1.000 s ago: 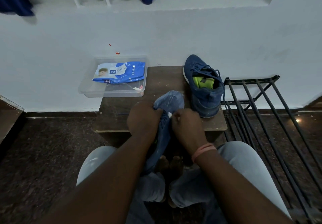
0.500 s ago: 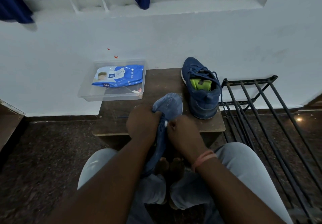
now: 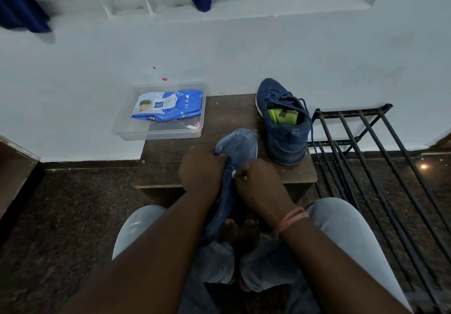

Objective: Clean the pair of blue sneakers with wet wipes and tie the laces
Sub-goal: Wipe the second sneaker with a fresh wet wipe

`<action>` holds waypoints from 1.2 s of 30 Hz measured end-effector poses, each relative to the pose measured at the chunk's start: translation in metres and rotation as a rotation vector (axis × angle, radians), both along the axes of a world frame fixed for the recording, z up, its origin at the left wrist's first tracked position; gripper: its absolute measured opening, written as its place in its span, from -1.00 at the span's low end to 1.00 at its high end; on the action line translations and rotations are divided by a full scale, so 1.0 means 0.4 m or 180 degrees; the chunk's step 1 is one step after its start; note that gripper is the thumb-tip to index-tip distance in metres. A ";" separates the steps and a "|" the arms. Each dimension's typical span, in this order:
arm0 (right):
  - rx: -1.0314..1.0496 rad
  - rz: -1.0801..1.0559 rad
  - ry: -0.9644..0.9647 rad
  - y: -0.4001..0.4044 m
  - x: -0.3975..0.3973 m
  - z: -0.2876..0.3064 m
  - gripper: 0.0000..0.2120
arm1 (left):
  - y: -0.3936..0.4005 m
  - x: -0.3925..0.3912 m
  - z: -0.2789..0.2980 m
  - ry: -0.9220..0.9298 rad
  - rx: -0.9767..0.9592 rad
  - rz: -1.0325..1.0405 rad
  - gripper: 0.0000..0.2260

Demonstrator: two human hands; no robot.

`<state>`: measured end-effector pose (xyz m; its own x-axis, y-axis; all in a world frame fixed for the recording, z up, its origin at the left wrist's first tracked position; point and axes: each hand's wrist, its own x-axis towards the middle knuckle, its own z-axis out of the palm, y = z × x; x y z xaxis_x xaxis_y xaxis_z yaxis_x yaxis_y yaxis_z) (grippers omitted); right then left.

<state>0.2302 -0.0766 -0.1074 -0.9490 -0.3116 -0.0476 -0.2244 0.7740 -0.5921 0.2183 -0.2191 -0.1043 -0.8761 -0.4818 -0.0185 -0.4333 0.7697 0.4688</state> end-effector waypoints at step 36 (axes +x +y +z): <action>-0.2707 -0.1016 0.0212 0.035 0.038 0.000 -0.84 | -0.114 0.040 0.169 -0.0590 0.2037 -0.0765 -0.58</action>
<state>0.2453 -0.0625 -0.1073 -0.9888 0.0614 0.1361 -0.1286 0.1132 -0.9852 0.2344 -0.2647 -0.0367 -0.9118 -0.1201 -0.3926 -0.4023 0.4521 0.7961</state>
